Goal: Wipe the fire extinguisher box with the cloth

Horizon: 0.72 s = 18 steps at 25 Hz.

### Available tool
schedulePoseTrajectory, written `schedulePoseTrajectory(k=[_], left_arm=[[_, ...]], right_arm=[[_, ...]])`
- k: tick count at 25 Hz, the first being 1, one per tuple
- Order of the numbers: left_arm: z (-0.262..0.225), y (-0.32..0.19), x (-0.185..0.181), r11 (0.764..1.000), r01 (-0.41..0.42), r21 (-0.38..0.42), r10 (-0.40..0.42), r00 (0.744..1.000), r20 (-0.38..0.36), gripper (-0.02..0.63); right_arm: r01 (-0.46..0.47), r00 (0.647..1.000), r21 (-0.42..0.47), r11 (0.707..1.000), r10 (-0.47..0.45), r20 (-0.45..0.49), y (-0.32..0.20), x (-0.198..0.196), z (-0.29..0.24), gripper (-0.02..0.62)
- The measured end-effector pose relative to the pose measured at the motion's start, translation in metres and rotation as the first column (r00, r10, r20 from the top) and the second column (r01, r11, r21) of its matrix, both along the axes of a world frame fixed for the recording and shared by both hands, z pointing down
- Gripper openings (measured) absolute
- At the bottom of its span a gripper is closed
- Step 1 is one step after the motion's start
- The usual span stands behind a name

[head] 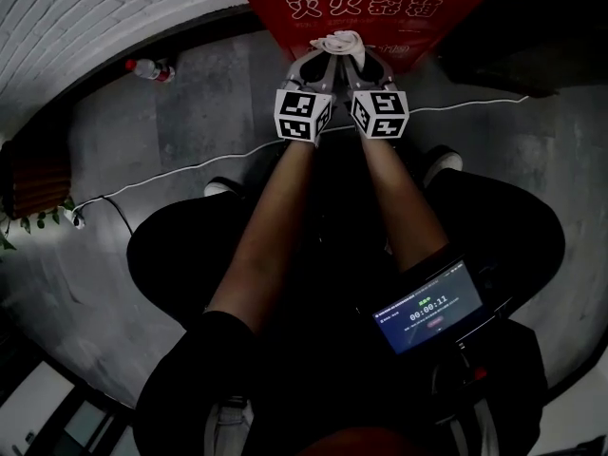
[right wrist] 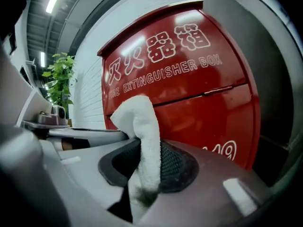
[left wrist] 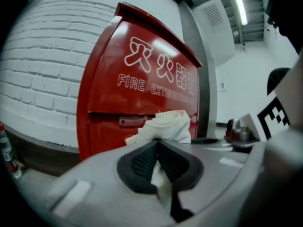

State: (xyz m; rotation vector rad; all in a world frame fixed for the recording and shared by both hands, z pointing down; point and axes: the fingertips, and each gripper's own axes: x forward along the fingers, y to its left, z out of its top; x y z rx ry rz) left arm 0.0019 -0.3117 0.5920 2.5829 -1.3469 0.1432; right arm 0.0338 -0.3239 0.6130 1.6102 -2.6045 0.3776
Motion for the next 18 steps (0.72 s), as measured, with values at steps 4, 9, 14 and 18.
schedulePoseTrajectory(k=[4,9,14,18], left_arm=[[-0.004,-0.002,0.028,0.999,-0.040,0.012,0.040,0.999,-0.008,0.000],[-0.007,-0.002,0.058,0.996,-0.085,0.023,0.085,0.996,-0.009,0.000],[-0.005,0.001,0.075,0.995,-0.093,0.022,0.094,0.995,-0.027,0.000],[0.000,0.006,0.089,0.994,-0.112,0.012,0.112,0.994,0.011,0.000]], right_arm=[[-0.050,0.999,0.002,0.999,0.050,0.020,-0.001,0.028,-0.004,0.097],[-0.078,0.997,0.015,0.997,0.078,0.004,-0.003,0.059,-0.009,0.098],[-0.106,0.994,0.032,0.994,0.106,-0.009,-0.007,0.089,-0.014,0.098],[-0.138,0.990,0.023,0.990,0.138,-0.004,-0.005,0.111,-0.015,0.098]])
